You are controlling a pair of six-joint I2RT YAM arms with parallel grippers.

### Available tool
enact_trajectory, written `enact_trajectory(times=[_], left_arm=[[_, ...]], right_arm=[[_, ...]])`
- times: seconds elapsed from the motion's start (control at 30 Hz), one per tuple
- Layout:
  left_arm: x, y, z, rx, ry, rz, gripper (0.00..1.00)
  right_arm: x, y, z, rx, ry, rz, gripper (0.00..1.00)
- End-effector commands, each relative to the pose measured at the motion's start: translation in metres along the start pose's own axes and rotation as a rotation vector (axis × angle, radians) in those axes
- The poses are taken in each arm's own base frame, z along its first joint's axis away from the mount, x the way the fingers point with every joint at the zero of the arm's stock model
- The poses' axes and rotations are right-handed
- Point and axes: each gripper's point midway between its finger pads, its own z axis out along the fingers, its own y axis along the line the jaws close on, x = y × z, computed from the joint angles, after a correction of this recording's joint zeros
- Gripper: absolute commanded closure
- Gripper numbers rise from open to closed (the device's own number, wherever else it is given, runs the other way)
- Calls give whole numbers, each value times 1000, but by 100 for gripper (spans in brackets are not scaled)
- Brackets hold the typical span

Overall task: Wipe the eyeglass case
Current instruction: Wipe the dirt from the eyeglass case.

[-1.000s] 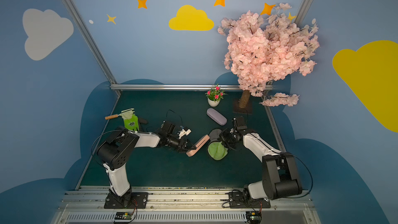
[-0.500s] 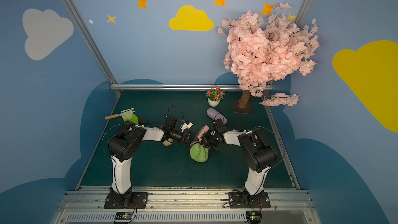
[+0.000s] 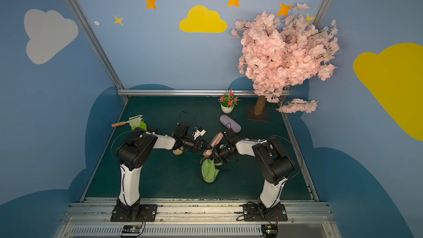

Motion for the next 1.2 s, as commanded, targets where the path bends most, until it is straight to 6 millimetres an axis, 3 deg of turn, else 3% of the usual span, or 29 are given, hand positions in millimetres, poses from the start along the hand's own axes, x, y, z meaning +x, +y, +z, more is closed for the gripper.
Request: enact_trajectory(times=[0.0,0.13,0.2,0.27,0.37,0.53,0.6,0.67,0.9,1.0,1.07,1.17], left_arm=[[35,8,8,-9,96,-92,97],[51,2,10,-3,142,-85,97],[57,3,9,-10,155,-90,97],[57,4,7,-13,147,-93,97],[53,4,8,-8,145,-92,97],[45,3,11,-4,141,-91,97],[43,5,11,-7,141,-93,97],[42,5,12,-9,142,-93,97],[43,5,9,-47,145,-82,97],[44,2,8,-38,150,-71,97],[48,0,9,-28,163,-71,97],[56,-4,15,-15,191,-65,97]], right_arm=[[-49,12,-39,13,-177,-58,100],[-86,23,-56,18,-288,-45,100],[-90,24,-52,19,-290,-36,100],[-81,28,-40,8,-249,-50,100],[-44,20,-8,67,-153,-94,100],[60,6,64,80,171,-169,100],[94,6,78,76,250,-202,100],[103,6,77,60,250,-205,100],[66,20,42,-11,150,-198,100],[30,26,14,14,49,-214,100],[4,40,2,6,-8,-230,100],[-33,63,0,-9,-78,-229,100]])
